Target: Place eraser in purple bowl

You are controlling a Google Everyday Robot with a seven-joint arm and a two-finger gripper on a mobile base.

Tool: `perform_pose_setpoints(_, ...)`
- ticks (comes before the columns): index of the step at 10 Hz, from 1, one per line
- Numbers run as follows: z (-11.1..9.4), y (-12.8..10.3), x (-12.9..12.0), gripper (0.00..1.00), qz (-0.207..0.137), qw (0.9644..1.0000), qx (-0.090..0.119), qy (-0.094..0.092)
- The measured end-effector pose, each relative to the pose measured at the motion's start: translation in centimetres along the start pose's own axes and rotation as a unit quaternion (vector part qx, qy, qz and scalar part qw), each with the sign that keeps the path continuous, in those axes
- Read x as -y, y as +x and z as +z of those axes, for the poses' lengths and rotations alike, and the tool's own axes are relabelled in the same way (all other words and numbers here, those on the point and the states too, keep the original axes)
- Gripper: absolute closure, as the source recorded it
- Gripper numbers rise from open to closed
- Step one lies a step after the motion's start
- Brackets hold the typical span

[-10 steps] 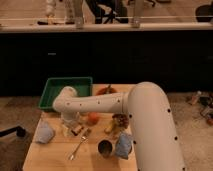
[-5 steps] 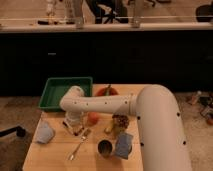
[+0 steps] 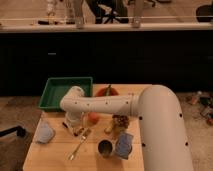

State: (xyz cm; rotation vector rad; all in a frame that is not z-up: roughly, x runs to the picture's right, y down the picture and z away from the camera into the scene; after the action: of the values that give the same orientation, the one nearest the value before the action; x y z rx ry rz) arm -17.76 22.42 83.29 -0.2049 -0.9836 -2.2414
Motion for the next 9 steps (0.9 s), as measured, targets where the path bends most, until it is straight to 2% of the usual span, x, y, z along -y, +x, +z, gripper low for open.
perform_pose_setpoints(4, -1.4, 0.0, 0.4, 1.0, -0.001, 0.9999, -0.005, -0.013)
perform_pose_setpoints(9, -5.6, 0.0, 0.9, 1.0, -0.005, 0.9989, -0.026, -0.038)
